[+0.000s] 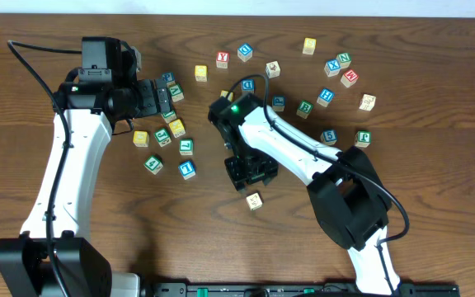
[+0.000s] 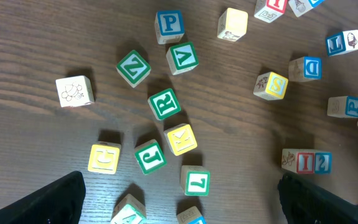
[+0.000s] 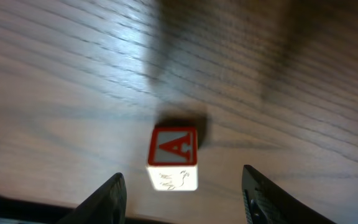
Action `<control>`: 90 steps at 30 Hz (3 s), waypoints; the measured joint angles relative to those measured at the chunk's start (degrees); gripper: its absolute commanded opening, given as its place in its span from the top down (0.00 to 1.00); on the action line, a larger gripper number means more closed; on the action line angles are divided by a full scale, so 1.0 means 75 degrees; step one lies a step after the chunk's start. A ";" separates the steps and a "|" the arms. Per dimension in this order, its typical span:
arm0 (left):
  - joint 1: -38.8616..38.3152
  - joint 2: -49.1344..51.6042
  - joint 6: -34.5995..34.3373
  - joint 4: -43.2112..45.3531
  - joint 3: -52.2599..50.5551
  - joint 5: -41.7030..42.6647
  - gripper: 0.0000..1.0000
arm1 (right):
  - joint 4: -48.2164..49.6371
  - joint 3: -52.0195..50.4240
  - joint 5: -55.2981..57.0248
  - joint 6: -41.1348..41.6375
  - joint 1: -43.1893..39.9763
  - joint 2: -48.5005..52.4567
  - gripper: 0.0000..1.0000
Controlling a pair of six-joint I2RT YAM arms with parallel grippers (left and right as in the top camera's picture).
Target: Spell out AI2
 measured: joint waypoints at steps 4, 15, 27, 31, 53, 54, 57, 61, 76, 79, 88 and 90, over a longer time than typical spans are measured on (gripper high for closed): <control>0.0000 0.0000 0.0000 0.0000 0.0000 0.0000 0.03 | 0.0251 -0.0428 0.0041 0.0006 0.0000 0.0000 0.51; 0.0000 0.0000 0.0003 0.0000 0.0000 0.0000 0.02 | 0.0358 -0.0627 0.0067 0.0070 0.0038 0.0000 0.55; -0.0003 0.0000 0.0003 0.0000 0.0000 0.0003 0.02 | 0.0519 -0.0941 0.0041 0.0189 0.0326 0.0000 0.55; 0.0000 0.0000 0.0000 0.0000 0.0000 0.0000 0.02 | 0.0592 -0.1017 0.0044 0.0277 0.0326 0.0000 0.63; 0.0000 0.0000 0.0003 0.0000 0.0000 0.0000 0.02 | 0.0708 -0.0090 0.0291 0.0082 0.0102 0.0000 0.68; 0.0000 0.0000 0.0000 0.0000 0.0000 0.0000 0.02 | 0.0597 -0.0087 0.0294 0.0061 0.0102 0.0000 0.66; 0.0000 0.0000 0.0000 0.0000 0.0000 0.0000 0.02 | 0.0187 -0.0087 0.0291 0.0044 0.0102 0.0000 0.55; 0.0000 0.0000 0.0003 0.0000 0.0000 0.0000 0.02 | 0.0058 -0.0093 0.0300 -0.0044 0.0102 0.0000 0.50; 0.0000 0.0000 0.0000 0.0000 0.0000 0.0000 0.02 | 0.0370 -0.0679 0.0294 0.0146 0.0149 0.0000 0.63; 0.0000 0.0000 0.0000 0.0000 0.0000 0.0000 0.02 | 0.0376 -0.0691 0.0294 0.0149 0.0149 0.0000 0.66; 0.0000 0.0000 0.0000 0.0000 0.0000 0.0000 0.02 | 0.0539 -0.0699 0.0294 0.0154 0.0149 0.0000 0.73; 0.0000 0.0000 0.0000 0.0000 0.0000 0.0000 0.02 | 0.0609 -0.0699 0.0294 0.0154 0.0149 0.0000 0.73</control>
